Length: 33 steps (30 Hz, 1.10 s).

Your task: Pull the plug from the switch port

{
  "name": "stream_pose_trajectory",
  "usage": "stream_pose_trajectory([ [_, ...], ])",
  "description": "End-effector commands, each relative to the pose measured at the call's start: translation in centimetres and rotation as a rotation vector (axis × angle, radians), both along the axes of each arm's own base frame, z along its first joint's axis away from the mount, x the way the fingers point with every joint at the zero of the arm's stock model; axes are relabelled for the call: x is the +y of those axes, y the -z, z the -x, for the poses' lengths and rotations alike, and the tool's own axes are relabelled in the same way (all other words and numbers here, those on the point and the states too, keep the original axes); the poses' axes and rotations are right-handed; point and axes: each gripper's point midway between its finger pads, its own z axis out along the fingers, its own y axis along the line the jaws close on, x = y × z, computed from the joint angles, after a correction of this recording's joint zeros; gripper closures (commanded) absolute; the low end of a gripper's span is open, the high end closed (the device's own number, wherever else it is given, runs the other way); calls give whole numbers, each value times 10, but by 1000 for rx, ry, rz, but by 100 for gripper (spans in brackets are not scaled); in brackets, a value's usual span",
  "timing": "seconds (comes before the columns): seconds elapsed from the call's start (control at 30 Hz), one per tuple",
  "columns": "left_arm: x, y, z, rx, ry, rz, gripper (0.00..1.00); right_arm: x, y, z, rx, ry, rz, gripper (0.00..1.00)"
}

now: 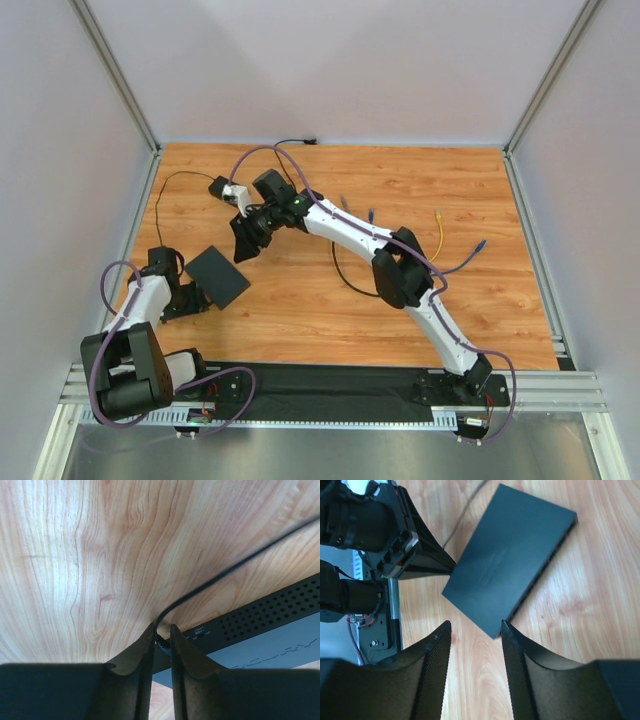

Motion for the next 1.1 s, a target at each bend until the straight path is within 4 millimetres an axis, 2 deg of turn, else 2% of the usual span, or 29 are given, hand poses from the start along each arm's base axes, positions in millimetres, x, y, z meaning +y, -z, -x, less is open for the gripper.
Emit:
stream_pose_trajectory([
  [0.0, 5, 6, 1, 1, -14, -19, 76, 12, 9, 14, 56, -108, -37, 54],
  [0.07, 3, 9, 5, 8, -7, -14, 82, 14, 24, 25, 91, -135, -1, 58],
  [0.1, 3, 10, 5, 8, -7, -13, 83, 17, 21, 26, 76, -139, -3, 59],
  [0.37, 4, 17, 9, 21, 42, -7, 100, 21, 45, 41, 76, -141, 50, 66],
  [0.47, 5, 17, 4, 14, 60, -4, 100, 27, 51, 45, 33, -140, 74, 68],
  [0.57, 18, 8, -1, 13, 124, -66, 100, 32, 63, 49, -32, -129, 116, 70],
  [0.67, 30, -1, -5, 58, 304, -130, 100, 37, 75, 50, -88, -114, 160, 72],
  [0.77, 39, -8, -8, 101, 365, -159, 100, 39, 85, 44, -151, -78, 201, 70],
  [0.9, 34, 3, -11, 116, 451, -112, 100, 40, 91, 35, -225, -51, 227, 68],
  [1.07, 31, 8, -13, 103, 483, -97, 100, 44, 99, 37, -247, -81, 222, 67],
])
